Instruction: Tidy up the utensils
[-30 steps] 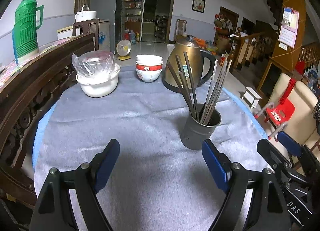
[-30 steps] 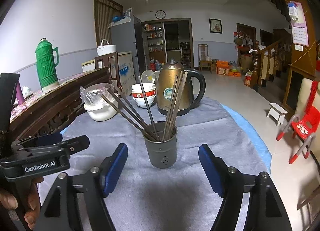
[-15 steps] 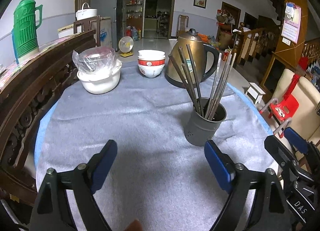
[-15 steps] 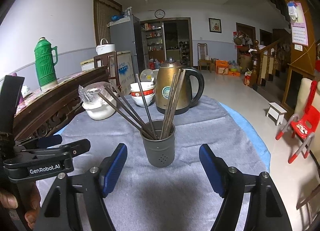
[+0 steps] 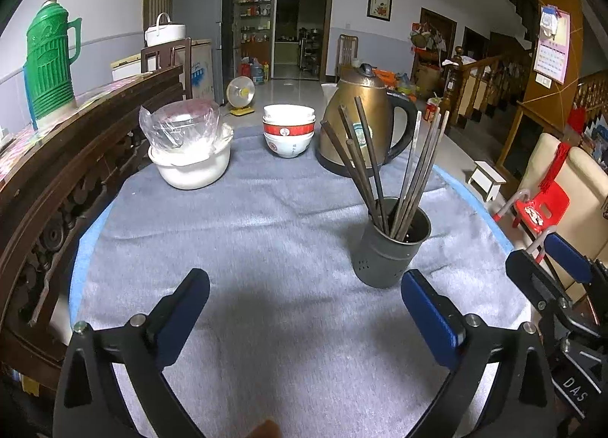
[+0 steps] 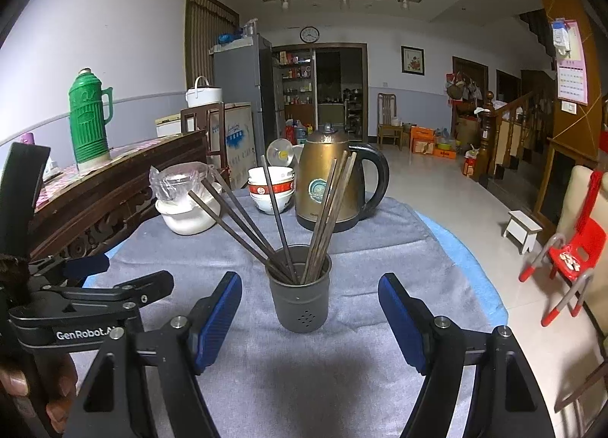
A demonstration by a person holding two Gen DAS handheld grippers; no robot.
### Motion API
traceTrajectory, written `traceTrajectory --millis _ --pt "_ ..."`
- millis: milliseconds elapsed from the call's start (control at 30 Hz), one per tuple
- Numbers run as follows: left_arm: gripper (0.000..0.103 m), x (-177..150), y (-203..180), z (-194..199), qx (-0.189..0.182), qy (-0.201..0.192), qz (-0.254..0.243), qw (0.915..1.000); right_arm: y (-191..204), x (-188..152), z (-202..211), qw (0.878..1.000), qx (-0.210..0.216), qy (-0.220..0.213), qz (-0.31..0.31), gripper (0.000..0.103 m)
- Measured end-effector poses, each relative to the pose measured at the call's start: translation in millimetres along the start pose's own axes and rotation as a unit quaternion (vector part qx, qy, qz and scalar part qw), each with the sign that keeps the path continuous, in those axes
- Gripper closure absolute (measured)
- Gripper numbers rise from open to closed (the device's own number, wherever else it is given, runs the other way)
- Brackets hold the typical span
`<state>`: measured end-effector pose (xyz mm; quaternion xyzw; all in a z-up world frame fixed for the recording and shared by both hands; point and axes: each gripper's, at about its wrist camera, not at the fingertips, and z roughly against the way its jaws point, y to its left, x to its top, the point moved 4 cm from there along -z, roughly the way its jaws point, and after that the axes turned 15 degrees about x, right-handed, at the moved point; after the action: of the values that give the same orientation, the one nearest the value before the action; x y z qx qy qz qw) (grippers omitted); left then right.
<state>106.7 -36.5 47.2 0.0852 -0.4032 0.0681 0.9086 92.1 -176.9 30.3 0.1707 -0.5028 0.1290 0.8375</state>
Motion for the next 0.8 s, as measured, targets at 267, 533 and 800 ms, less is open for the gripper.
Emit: traceTrajectory --millis 267,533,800 --pt "0.001 2 0 4 0.002 -0.003 -0.001 1.0000 2 0 0 1.000 0.000 0.000 0.009 0.025" --pt "0.000 6 0 11 0.008 -0.017 -0.006 0.9998 4 -1 2 1.000 0.000 -0.001 0.009 0.025" --pt "0.000 9 -1 16 0.001 -0.024 -0.007 0.9997 5 5 6 1.000 -0.002 -0.010 0.015 0.025"
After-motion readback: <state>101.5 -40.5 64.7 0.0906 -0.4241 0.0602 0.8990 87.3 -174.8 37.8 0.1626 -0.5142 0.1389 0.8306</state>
